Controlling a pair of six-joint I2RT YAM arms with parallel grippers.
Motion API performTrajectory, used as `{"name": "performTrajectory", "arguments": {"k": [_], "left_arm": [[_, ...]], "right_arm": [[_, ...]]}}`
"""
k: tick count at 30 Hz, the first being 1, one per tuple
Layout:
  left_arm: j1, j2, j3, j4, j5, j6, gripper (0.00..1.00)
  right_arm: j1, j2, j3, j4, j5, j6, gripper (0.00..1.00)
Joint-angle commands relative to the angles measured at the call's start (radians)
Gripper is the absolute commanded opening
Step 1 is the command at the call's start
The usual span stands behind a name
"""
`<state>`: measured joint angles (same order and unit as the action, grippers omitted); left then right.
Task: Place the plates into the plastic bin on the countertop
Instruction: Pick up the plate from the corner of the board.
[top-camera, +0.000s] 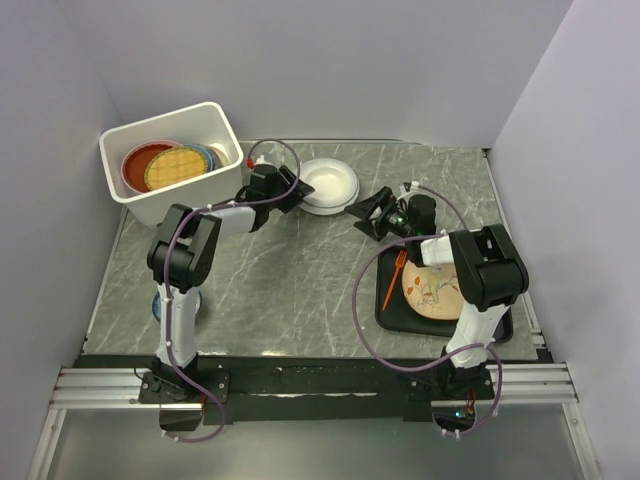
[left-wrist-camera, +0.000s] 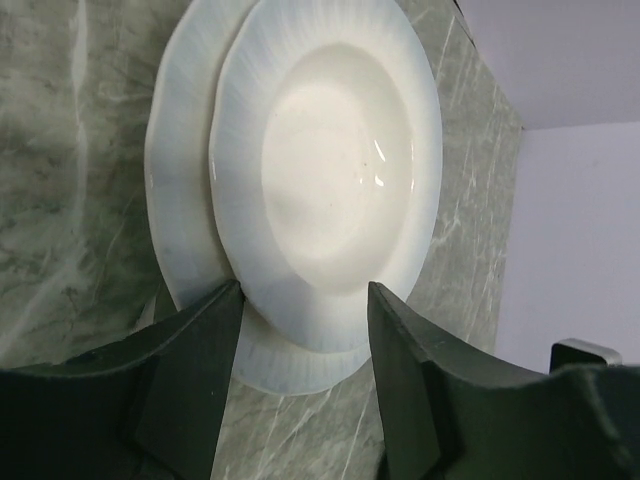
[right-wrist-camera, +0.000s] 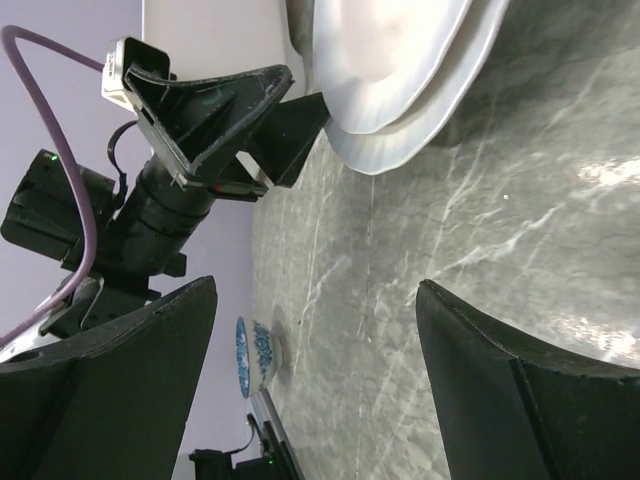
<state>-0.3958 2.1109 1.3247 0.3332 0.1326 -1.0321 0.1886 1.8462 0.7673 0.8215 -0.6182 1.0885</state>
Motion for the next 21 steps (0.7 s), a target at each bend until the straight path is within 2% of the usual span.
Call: {"name": "performTrajectory", "arguments": {"k": [1, 8, 15, 21], "left_arm": [[-0.002, 0.078, 0.036, -0.052, -0.037, -0.016, 0.59], [0.002, 0.129, 0.12, -0.114, -0.068, 0.01, 0.57], [0.005, 0.152, 0.168, -0.149, -0.129, 0.011, 0.62], [0.005, 0.188, 0.226, -0.169, -0.128, 0.013, 0.62]], "right_arm": [[-0.024, -0.05, -0.006, 0.024, -0.003, -0.022, 0.88], [-0.043, -0.028, 0.026, 0.013, 0.002, -0.029, 0.88], [-0.046, -0.022, 0.029, 0.018, 0.002, -0.027, 0.88], [-0.049, -0.008, 0.021, 0.033, 0.0, -0.022, 0.88]]}}
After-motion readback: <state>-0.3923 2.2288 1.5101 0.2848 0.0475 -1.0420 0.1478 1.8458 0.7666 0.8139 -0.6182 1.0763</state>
